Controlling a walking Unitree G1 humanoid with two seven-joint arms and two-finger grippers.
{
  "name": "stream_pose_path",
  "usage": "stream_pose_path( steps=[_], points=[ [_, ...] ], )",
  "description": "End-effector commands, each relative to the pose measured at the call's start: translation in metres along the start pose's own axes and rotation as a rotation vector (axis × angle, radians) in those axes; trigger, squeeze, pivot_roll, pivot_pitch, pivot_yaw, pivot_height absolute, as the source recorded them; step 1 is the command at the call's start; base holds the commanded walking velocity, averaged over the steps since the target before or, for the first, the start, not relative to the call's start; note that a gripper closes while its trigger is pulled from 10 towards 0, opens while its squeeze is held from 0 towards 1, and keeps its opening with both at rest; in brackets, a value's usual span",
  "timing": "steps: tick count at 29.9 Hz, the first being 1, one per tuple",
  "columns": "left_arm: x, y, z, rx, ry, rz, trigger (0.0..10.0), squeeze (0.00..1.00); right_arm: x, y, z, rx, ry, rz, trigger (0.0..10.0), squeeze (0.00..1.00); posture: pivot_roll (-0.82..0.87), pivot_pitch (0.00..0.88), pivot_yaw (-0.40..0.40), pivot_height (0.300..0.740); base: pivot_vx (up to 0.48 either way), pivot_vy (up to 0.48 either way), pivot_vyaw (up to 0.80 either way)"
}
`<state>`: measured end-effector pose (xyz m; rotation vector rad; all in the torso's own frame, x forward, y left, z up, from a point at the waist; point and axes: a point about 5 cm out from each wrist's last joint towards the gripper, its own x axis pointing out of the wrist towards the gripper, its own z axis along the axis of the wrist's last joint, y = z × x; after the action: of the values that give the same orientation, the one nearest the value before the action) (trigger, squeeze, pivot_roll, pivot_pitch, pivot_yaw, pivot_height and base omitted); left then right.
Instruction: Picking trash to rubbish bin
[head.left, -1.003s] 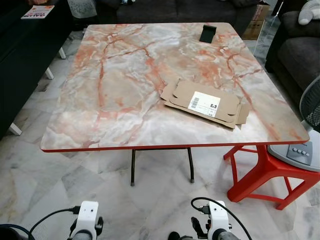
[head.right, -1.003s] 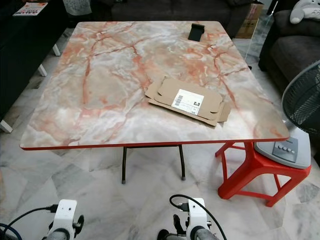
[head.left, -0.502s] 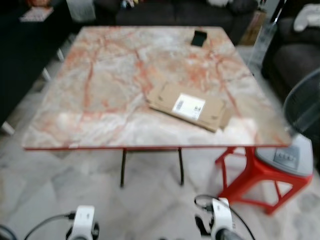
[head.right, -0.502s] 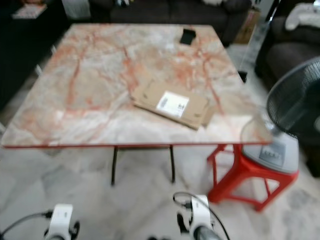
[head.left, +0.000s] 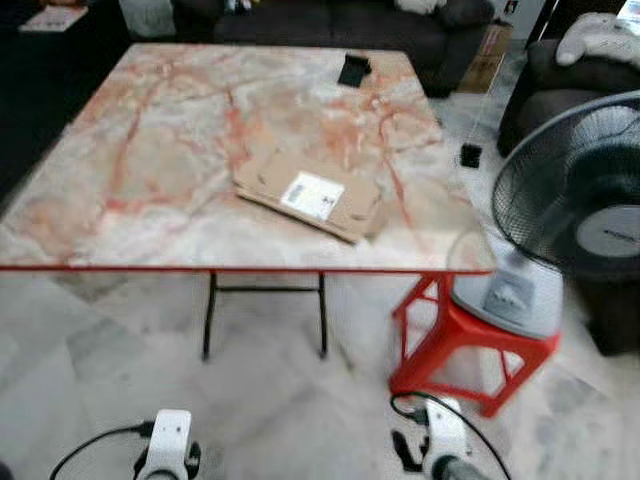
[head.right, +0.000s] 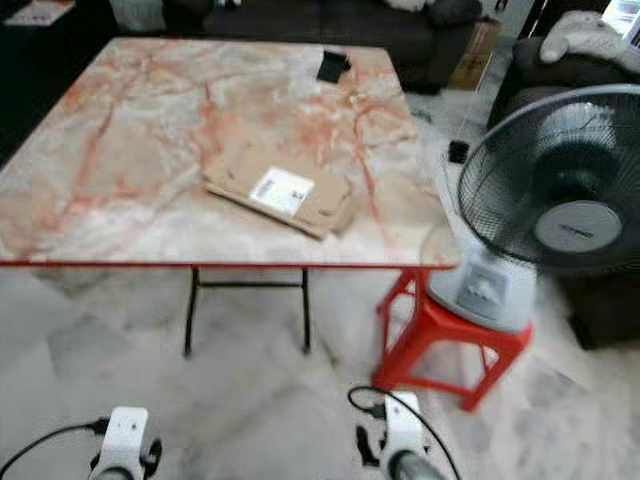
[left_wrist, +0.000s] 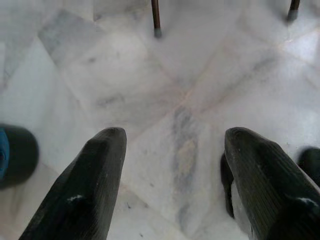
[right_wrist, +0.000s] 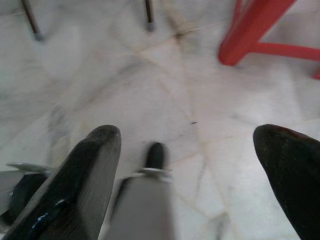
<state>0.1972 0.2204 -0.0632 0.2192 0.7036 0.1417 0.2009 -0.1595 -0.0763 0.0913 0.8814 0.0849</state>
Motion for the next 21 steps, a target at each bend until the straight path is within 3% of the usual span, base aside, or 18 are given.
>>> stream_pose_path(
  steps=[1,3,6,10,12,13,15,18,21],
  points=[
    [0.005,-0.005,0.019,0.026,-0.085,-0.02,10.0,0.0,0.0,-0.002,0.007,-0.017,-0.03,-0.001,10.0,0.0,0.11,0.152,-0.045,0.74,0.0,0.0,0.0],
    [0.008,-0.009,0.041,0.045,-0.184,-0.043,10.0,0.0,0.003,-0.001,0.021,-0.034,-0.082,0.002,10.0,0.0,0.1,0.155,-0.042,0.74,0.0,0.0,0.0],
    [0.009,-0.013,0.053,0.06,-0.245,-0.063,10.0,0.0,0.004,0.001,0.033,-0.04,-0.127,0.017,10.0,0.0,0.1,0.158,-0.041,0.74,0.0,0.0,0.0],
    [0.007,-0.029,0.086,0.044,-0.413,-0.117,10.0,0.0,0.006,0.013,0.069,-0.1,-0.255,0.085,10.0,0.0,0.1,0.166,-0.044,0.74,0.0,0.0,0.0],
    [0.007,-0.032,0.091,0.032,-0.435,-0.124,10.0,0.0,0.006,0.016,0.075,-0.112,-0.277,0.094,10.0,0.0,0.09,0.165,-0.044,0.74,0.0,0.0,0.0],
    [0.005,-0.039,0.106,0.027,-0.504,-0.142,10.0,0.0,0.006,0.025,0.093,-0.133,-0.344,0.131,10.0,0.0,0.09,0.163,-0.049,0.74,0.0,0.0,0.0],
    [0.004,-0.042,0.113,0.03,-0.533,-0.151,10.0,0.0,0.005,0.03,0.102,-0.14,-0.378,0.151,10.0,0.0,0.09,0.162,-0.049,0.74,0.0,0.0,0.0],
    [-0.006,-0.052,0.151,0.019,-0.7,-0.171,10.0,0.0,-0.003,0.054,0.146,-0.146,-0.569,0.258,10.0,0.0,0.09,0.151,-0.046,0.74,0.0,0.0,0.0],
    [-0.014,-0.058,0.168,0.02,-0.786,-0.18,10.0,0.0,-0.009,0.065,0.163,-0.182,-0.653,0.302,10.0,0.0,0.09,0.137,-0.041,0.74,0.0,0.0,0.0]
  ],
)
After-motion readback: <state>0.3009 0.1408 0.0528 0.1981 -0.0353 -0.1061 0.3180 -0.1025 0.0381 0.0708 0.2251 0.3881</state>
